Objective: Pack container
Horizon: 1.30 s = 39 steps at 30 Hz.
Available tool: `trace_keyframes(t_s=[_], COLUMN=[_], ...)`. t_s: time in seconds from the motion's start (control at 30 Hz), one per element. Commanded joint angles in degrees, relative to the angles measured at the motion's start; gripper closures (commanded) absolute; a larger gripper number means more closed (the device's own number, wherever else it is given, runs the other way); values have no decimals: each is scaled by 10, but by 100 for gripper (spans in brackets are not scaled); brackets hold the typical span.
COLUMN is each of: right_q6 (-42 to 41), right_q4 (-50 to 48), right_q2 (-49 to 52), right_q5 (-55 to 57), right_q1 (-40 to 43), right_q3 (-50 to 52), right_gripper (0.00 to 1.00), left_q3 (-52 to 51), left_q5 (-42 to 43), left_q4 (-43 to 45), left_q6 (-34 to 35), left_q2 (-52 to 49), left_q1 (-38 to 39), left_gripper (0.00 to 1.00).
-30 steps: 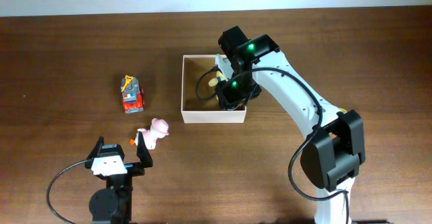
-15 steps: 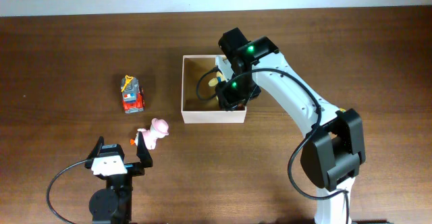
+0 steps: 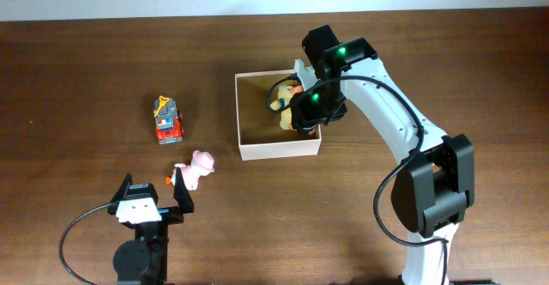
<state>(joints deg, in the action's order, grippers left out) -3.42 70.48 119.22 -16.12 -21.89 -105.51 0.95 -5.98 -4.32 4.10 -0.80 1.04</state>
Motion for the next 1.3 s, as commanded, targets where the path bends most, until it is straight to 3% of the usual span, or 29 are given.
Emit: trace_keyframes(t_s=[0.0, 0.83, 1.27], right_q6=[-5, -2, -1], right_q4=[3, 28, -9], right_q2=[4, 4, 4], right_q5=[-15, -33, -25], right_q1=[-3, -28, -29], right_q3=[7, 7, 7], right_gripper=[43, 43, 43], left_q3=[-4, -4, -4], left_q5=[6, 6, 6], left_q4=[1, 1, 1], left_q6=[-7, -7, -7], left_q2=[3, 3, 3], left_q1=[-3, -3, -3], left_gripper=[1, 1, 1])
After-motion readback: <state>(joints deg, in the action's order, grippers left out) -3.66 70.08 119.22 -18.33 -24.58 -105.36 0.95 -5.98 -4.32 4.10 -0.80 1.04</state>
